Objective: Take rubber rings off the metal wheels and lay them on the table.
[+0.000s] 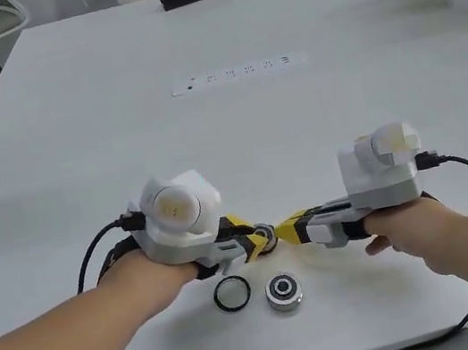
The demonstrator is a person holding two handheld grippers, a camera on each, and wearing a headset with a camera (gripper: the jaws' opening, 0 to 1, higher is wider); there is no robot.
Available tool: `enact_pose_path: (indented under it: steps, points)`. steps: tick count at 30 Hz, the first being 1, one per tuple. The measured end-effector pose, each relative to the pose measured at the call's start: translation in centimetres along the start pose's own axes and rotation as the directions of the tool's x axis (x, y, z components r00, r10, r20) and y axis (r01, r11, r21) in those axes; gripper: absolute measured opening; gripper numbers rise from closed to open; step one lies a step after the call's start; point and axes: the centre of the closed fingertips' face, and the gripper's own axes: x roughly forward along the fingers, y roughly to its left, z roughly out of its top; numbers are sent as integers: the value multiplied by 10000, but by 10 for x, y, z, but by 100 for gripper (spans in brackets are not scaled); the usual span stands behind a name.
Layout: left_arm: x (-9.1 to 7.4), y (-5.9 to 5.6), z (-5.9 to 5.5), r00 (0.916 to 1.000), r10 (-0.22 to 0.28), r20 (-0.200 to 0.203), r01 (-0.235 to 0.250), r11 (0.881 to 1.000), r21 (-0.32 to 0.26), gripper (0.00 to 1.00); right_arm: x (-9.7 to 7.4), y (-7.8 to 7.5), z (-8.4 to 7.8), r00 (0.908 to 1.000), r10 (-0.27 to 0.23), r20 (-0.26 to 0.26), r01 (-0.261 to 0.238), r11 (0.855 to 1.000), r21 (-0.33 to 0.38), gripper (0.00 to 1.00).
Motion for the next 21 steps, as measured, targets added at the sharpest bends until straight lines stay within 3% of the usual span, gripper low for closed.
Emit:
enact_pose_path:
  steps: [21]
  points:
    - [1,0,0,10000,31,-15,-31,10000,-21,7,2,8,2,9993,375,50,-376,9990,222,0]
